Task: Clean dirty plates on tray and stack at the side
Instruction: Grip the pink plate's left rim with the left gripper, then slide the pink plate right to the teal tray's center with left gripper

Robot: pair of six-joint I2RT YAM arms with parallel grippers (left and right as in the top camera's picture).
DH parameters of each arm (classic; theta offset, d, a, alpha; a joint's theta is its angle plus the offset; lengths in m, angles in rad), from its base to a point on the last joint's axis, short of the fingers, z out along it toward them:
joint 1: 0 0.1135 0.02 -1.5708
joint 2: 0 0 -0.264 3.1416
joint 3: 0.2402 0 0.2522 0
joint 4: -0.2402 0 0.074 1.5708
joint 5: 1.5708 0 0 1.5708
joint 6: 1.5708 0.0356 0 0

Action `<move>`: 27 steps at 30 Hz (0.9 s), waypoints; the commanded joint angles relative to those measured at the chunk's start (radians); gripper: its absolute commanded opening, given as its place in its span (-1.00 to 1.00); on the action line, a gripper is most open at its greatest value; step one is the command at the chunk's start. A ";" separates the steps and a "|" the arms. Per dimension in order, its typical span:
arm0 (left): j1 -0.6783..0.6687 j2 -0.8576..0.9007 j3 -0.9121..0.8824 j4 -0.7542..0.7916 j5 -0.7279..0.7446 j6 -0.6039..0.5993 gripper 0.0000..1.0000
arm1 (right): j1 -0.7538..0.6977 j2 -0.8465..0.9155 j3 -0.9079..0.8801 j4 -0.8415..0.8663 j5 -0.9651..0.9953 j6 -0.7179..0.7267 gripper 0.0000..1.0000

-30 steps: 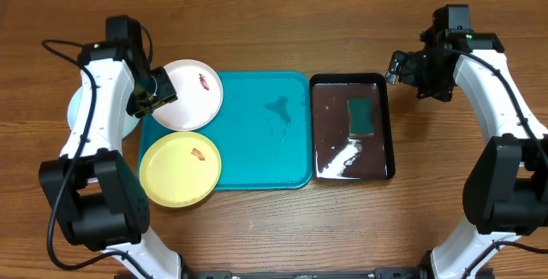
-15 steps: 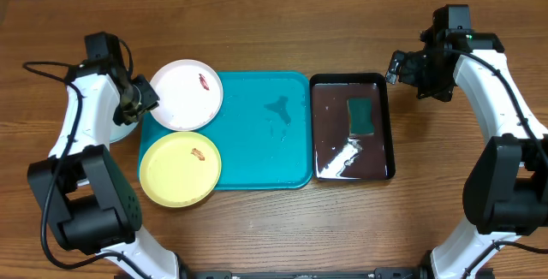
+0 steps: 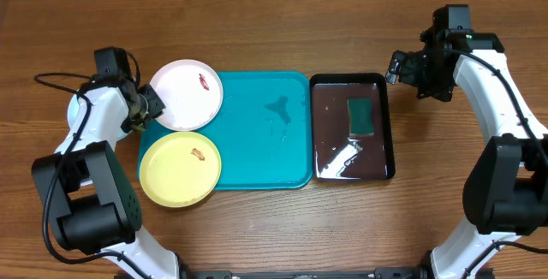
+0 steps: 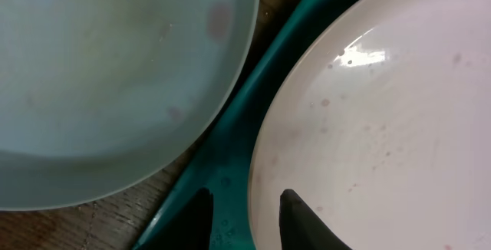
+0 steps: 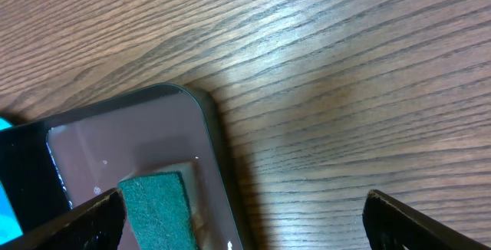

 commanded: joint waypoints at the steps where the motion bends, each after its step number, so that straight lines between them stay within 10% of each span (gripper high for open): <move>1: -0.008 -0.001 -0.025 0.019 0.013 -0.014 -0.41 | -0.002 -0.001 0.015 0.005 -0.006 0.003 1.00; 20: -0.041 0.025 -0.042 0.068 0.019 -0.014 -0.79 | -0.002 -0.001 0.015 0.005 -0.006 0.003 1.00; 27: -0.040 0.026 -0.042 0.066 0.019 -0.014 -0.62 | -0.002 -0.001 0.015 0.005 -0.006 0.003 1.00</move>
